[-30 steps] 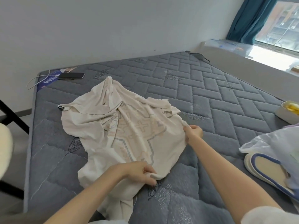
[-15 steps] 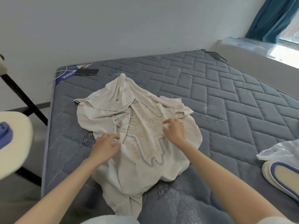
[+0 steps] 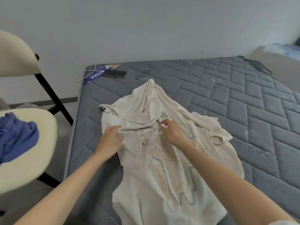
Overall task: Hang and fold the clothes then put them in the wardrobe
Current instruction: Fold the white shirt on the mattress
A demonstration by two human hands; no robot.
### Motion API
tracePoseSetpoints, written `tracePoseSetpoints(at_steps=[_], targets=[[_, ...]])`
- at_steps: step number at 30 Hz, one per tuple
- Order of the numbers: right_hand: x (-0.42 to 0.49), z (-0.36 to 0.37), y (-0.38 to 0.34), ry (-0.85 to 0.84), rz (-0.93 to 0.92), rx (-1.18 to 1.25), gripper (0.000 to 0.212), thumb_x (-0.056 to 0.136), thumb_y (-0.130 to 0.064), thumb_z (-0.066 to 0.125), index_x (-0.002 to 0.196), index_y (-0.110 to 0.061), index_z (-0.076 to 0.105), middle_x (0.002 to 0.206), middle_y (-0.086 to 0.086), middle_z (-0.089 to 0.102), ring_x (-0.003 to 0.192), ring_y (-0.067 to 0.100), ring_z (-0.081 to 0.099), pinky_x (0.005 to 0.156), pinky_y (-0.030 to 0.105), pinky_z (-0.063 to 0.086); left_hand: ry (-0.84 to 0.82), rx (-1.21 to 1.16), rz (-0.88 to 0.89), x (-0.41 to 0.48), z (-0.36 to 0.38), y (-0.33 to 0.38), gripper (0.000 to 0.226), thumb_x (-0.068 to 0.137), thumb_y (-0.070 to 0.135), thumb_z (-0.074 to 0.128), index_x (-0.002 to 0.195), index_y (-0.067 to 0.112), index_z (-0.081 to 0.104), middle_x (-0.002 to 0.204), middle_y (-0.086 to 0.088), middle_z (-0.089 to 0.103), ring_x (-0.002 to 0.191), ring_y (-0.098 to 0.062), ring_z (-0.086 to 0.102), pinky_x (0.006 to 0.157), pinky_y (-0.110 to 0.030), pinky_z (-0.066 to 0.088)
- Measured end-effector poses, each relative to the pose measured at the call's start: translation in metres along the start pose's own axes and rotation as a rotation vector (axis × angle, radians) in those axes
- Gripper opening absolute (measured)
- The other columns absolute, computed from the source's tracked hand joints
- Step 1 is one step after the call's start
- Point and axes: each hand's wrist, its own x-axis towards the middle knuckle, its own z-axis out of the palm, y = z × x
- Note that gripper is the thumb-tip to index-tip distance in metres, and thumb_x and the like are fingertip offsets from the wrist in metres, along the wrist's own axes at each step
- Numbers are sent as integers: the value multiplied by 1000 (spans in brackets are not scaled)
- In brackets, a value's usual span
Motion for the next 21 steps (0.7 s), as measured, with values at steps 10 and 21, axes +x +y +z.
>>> tracePoseSetpoints(at_steps=[10, 21], targets=[[114, 23, -40, 27, 24, -140, 39, 97, -31, 45, 133, -16, 46, 138, 8, 43, 127, 28, 35, 99, 39, 34, -64, 203, 128, 118, -19, -25, 52, 97, 8, 41, 146, 22, 32, 156, 4, 22, 139, -24, 25, 109, -38, 29], [206, 57, -41, -36, 251, -90, 43, 92, -17, 52, 127, 1, 34, 131, 17, 40, 91, 26, 46, 73, 30, 33, -165, 365, 48, 191, -23, -62, 64, 95, 9, 39, 148, 36, 16, 147, 5, 25, 109, -27, 53, 78, -34, 44]])
